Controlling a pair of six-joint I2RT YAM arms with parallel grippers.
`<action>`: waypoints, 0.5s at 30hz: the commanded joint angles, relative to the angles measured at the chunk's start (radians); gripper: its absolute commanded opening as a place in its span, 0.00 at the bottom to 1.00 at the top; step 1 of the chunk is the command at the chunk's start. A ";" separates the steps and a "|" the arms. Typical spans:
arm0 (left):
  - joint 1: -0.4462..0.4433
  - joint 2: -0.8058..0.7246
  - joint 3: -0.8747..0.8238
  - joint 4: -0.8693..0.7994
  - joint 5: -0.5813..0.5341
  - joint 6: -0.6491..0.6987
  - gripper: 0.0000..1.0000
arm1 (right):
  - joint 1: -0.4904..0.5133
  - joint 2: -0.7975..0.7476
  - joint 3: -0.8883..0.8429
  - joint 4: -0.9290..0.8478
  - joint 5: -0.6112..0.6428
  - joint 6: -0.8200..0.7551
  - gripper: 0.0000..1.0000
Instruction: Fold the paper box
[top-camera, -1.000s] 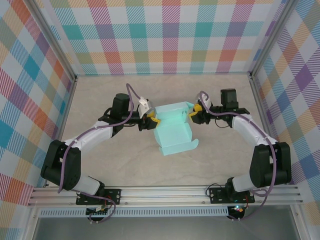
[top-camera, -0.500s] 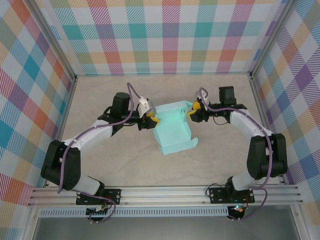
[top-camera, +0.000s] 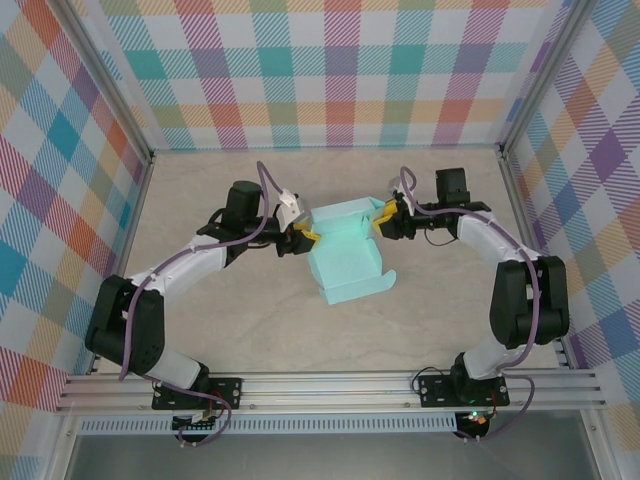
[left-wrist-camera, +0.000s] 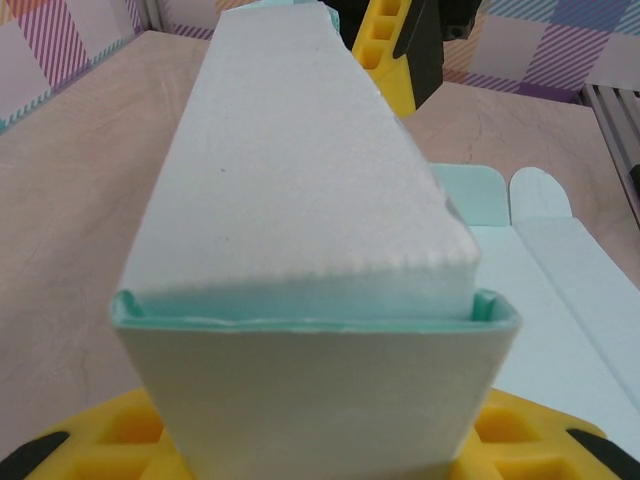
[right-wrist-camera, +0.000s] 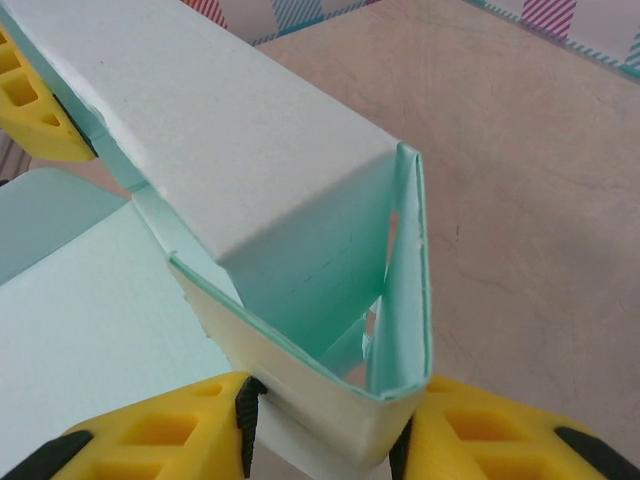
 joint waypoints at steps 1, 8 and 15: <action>-0.035 0.017 0.024 -0.046 0.162 0.051 0.12 | 0.009 -0.030 -0.006 0.176 -0.017 0.055 0.39; -0.037 0.022 0.031 -0.071 0.170 0.073 0.12 | 0.002 -0.057 -0.087 0.382 0.142 0.165 0.41; -0.037 0.033 0.018 -0.033 0.166 0.049 0.12 | 0.004 -0.024 -0.064 0.389 -0.020 0.221 0.49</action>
